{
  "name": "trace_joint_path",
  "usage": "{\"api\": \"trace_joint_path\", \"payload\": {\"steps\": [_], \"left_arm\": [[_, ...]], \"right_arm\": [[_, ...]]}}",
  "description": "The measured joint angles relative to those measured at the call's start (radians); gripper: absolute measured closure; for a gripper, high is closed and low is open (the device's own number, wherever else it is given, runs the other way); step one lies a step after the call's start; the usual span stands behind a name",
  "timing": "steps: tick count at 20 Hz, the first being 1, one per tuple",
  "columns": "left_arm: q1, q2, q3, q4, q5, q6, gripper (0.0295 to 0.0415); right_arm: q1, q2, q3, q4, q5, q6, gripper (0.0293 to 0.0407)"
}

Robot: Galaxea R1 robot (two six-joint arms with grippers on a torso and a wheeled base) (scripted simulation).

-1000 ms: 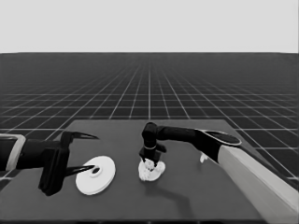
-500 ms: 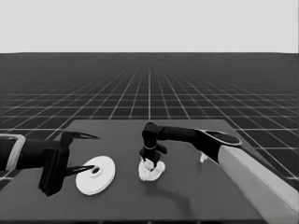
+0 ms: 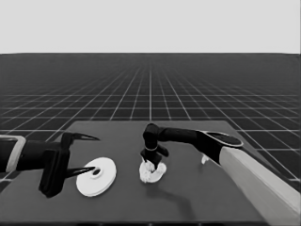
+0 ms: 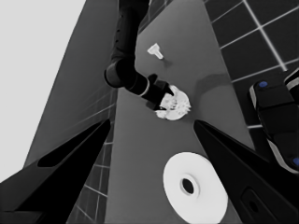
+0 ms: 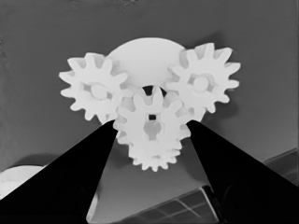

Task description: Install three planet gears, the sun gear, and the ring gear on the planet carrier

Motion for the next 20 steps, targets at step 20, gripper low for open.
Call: {"api": "trace_joint_path", "payload": {"steps": [20], "left_arm": [[0.000, 0.000, 0.000, 0.000, 0.000, 0.000, 0.0326]], "right_arm": [[-0.001, 0.000, 0.000, 0.000, 0.000, 0.209, 0.0388]]}}
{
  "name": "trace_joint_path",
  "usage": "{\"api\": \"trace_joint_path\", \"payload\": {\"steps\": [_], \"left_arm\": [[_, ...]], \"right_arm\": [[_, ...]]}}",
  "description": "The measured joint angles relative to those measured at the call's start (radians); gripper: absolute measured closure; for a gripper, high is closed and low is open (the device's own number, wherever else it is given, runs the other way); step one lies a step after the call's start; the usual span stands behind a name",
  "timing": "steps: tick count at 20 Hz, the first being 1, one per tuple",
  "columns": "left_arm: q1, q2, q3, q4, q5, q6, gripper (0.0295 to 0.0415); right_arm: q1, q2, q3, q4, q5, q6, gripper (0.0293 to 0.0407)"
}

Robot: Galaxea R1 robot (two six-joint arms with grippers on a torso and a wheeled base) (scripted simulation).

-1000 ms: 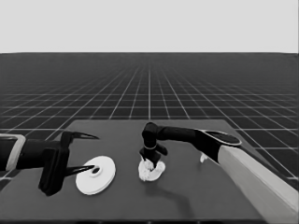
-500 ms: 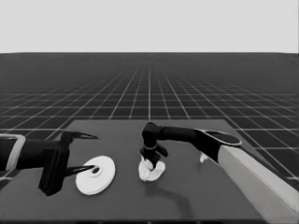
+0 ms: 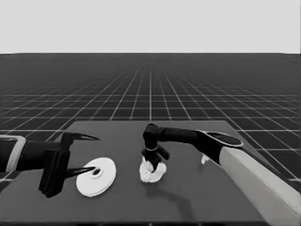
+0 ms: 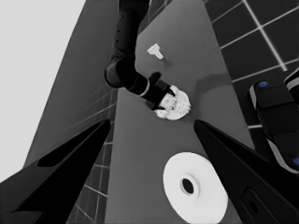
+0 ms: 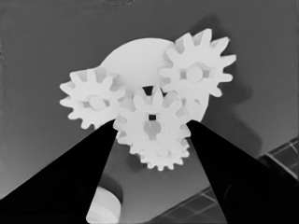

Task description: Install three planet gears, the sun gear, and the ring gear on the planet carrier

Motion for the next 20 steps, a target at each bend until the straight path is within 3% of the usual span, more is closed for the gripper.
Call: {"api": "trace_joint_path", "payload": {"steps": [16, 18, 20], "left_arm": [[0.000, 0.000, 0.000, 0.000, 0.000, 0.000, 0.0326], [0.000, 0.000, 0.000, 0.000, 0.000, 0.000, 0.0326], [0.000, 0.000, 0.000, 0.000, 0.000, 0.000, 0.0326]], "right_arm": [[0.000, 0.000, 0.000, 0.000, 0.000, 0.168, 0.0388], [0.000, 0.000, 0.000, 0.000, 0.000, 0.177, 0.0328], [0.000, 0.000, 0.000, 0.000, 0.000, 0.181, 0.0316]]}}
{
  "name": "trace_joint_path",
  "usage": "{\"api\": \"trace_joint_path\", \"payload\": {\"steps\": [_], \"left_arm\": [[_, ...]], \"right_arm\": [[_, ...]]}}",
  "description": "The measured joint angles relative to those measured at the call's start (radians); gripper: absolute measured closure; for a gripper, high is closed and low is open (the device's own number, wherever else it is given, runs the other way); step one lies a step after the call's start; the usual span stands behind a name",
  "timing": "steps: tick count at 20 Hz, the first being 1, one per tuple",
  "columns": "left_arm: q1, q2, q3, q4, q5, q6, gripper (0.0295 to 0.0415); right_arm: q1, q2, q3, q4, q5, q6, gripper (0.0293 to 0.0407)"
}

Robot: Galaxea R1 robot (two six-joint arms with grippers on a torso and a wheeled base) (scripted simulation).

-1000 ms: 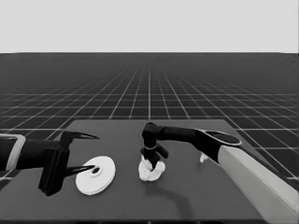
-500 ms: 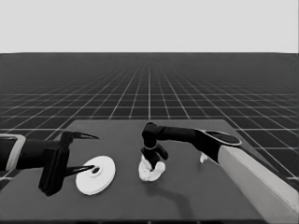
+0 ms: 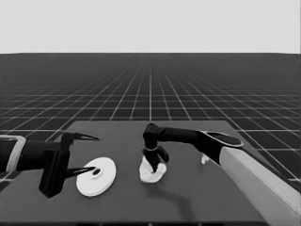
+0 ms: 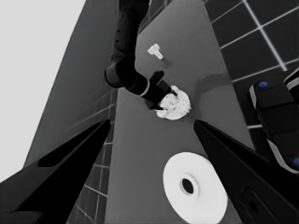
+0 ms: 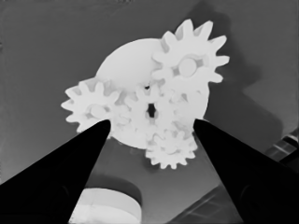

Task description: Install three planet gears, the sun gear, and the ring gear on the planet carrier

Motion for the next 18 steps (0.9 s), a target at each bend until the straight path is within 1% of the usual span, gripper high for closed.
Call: {"api": "trace_joint_path", "payload": {"steps": [6, 7, 8, 9, 10, 12, 16, 17, 18], "left_arm": [[0.000, 0.000, 0.000, 0.000, 0.000, 0.000, 0.0326], [0.000, 0.000, 0.000, 0.000, 0.000, 0.000, 0.0326], [0.000, 0.000, 0.000, 0.000, 0.000, 0.000, 0.0326], [0.000, 0.000, 0.000, 0.000, 0.000, 0.000, 0.0326], [0.000, 0.000, 0.000, 0.000, 0.000, 0.000, 0.0326], [0.000, 0.000, 0.000, 0.000, 0.000, 0.000, 0.0326], [0.000, 0.000, 0.000, 0.000, 0.000, 0.000, 0.0326], [0.000, 0.000, 0.000, 0.000, 0.000, 0.000, 0.0326], [0.000, 0.000, 0.000, 0.000, 0.000, 0.000, 0.0326]], "right_arm": [[0.000, 0.000, 0.000, 0.000, 0.000, 0.002, 0.0315], [0.049, -0.009, 0.039, 0.043, -0.027, -0.391, 0.0307], [0.087, -0.012, 0.057, 0.070, -0.037, -0.639, 0.0309], [0.108, -0.014, 0.065, 0.087, -0.040, -0.786, 0.0312], [0.121, -0.015, 0.069, 0.098, -0.040, -0.874, 0.0314], [0.131, -0.016, 0.072, 0.109, -0.040, -0.957, 0.0315], [0.136, -0.017, 0.073, 0.115, -0.039, -0.996, 0.0315], [0.012, -0.293, 0.530, -0.104, 0.108, -1.410, 0.0295], [-0.107, -0.716, 0.886, -0.236, 0.195, -1.671, 0.0305]]}}
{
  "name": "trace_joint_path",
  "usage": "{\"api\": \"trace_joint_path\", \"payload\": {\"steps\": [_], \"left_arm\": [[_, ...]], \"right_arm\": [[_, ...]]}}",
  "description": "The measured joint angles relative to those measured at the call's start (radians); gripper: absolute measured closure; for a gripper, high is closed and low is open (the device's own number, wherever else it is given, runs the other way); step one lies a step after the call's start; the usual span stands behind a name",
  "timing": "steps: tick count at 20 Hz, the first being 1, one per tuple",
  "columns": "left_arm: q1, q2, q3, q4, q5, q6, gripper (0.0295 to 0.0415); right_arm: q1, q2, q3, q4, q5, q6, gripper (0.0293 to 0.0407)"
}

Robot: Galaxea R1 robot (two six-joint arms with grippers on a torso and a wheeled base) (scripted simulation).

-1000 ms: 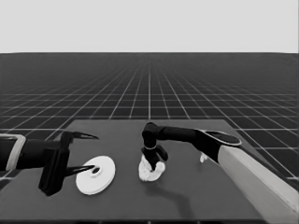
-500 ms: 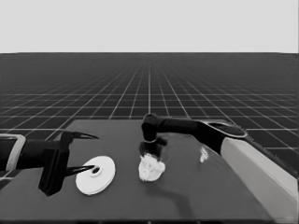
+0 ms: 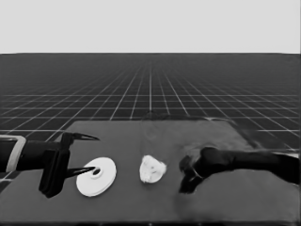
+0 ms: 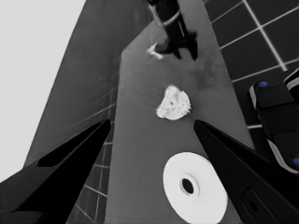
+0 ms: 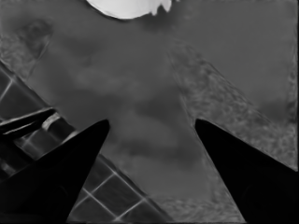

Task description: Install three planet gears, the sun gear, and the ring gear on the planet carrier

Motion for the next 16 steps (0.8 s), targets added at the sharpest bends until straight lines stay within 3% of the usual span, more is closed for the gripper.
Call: {"api": "trace_joint_path", "payload": {"steps": [1, 3, 8, 9, 10, 11, 12, 14, 16], "left_arm": [[0.000, 0.000, 0.000, 0.000, 0.000, 0.000, 0.0326], [0.000, 0.000, 0.000, 0.000, 0.000, 0.000, 0.0326], [0.000, 0.000, 0.000, 0.000, 0.000, 0.000, 0.0326], [0.174, 0.090, -0.052, 0.471, 0.388, -0.485, 0.0317], [0.233, 0.266, -0.163, 0.407, 0.795, -0.976, 0.0303], [0.245, 0.382, -0.336, 0.177, 0.894, -1.243, 0.0308], [0.256, 0.437, -0.487, 0.022, 0.879, -1.356, 0.0317], [0.272, 0.488, -0.665, -0.125, 0.847, -1.414, 0.0324], [0.279, 0.509, -0.742, -0.178, 0.837, -1.419, 0.0326]], "right_arm": [[-0.064, -0.264, 0.209, -0.077, 0.050, -0.154, 0.0311], [-0.117, -0.496, 0.408, -0.150, 0.098, -0.297, 0.0315], [-0.140, -0.602, 0.505, -0.186, 0.122, -0.368, 0.0315], [-0.141, -0.605, 0.508, -0.187, 0.123, -0.370, 0.0315], [-0.141, -0.607, 0.510, -0.187, 0.124, -0.372, 0.0315], [-0.141, -0.608, 0.511, -0.188, 0.124, -0.372, 0.0315], [-0.141, -0.608, 0.512, -0.188, 0.124, -0.373, 0.0315], [-0.141, -0.609, 0.512, -0.188, 0.124, -0.373, 0.0315], [-0.141, -0.609, 0.512, -0.188, 0.124, -0.373, 0.0315]]}}
